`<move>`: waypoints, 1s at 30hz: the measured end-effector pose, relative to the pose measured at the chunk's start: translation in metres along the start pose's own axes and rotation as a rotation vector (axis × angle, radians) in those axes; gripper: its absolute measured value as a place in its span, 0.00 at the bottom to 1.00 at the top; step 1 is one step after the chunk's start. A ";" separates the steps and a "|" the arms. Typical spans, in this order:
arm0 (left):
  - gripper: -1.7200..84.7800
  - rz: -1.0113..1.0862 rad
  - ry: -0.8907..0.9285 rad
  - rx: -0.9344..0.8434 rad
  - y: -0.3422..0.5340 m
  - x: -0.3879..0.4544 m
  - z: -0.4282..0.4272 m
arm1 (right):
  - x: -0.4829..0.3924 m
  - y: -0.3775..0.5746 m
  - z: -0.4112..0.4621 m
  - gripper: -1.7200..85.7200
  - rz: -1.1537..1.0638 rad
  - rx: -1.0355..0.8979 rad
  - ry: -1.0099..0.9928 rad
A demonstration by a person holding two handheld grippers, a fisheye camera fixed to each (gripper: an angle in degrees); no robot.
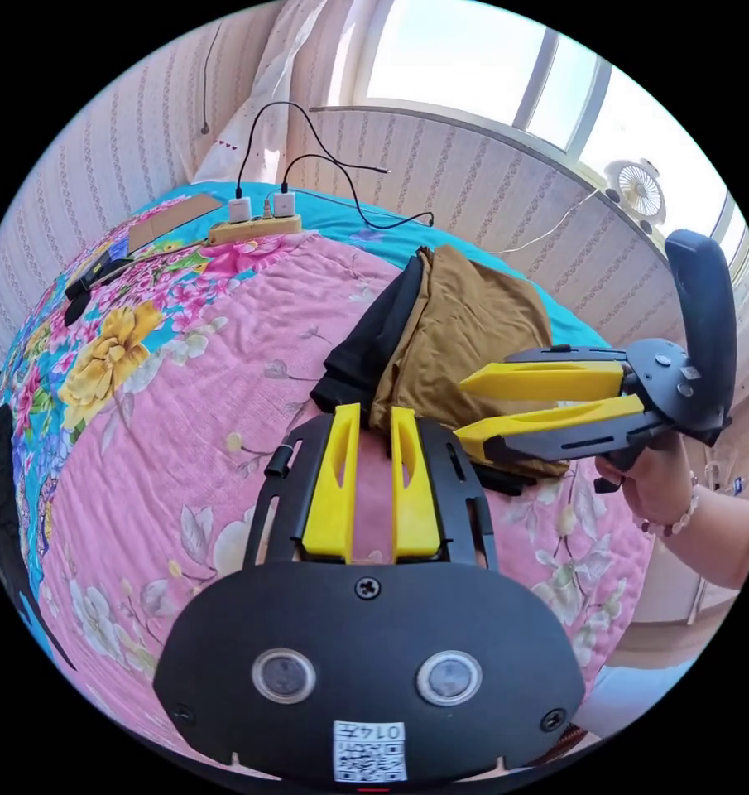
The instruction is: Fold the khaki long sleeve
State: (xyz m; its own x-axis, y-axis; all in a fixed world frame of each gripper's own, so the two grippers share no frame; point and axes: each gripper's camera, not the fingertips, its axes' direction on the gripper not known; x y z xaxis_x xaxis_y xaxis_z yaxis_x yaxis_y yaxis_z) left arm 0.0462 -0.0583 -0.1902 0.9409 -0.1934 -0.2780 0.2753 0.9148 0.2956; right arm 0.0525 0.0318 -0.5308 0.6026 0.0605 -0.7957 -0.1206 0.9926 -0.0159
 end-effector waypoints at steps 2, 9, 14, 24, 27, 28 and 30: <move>0.07 0.026 0.003 -0.036 -0.005 0.000 0.011 | 0.005 -0.007 0.016 0.15 -0.008 -0.032 -0.007; 0.02 0.163 0.113 0.019 0.000 0.013 -0.008 | 0.040 0.020 0.009 0.05 0.022 0.003 -0.031; 0.01 0.360 0.185 0.152 0.032 0.038 -0.082 | 0.060 0.093 -0.054 0.03 0.099 0.187 -0.174; 0.01 0.166 0.278 0.302 0.172 -0.010 -0.249 | 0.022 0.239 -0.171 0.02 0.275 0.465 -0.310; 0.01 0.060 0.270 0.339 0.253 -0.022 -0.330 | -0.012 0.279 -0.192 0.02 0.278 0.522 -0.396; 0.01 0.040 0.261 0.346 0.289 -0.022 -0.361 | -0.028 0.295 -0.198 0.02 0.264 0.523 -0.414; 0.01 -0.007 0.215 0.337 0.346 -0.019 -0.404 | -0.051 0.320 -0.205 0.02 0.256 0.507 -0.402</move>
State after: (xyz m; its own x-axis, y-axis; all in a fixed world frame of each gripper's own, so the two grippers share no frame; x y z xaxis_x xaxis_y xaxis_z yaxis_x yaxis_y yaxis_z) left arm 0.0440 0.4055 -0.4519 0.8859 -0.0875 -0.4556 0.3643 0.7393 0.5663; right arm -0.1785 0.3249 -0.6196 0.8617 0.2361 -0.4491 0.0265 0.8630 0.5045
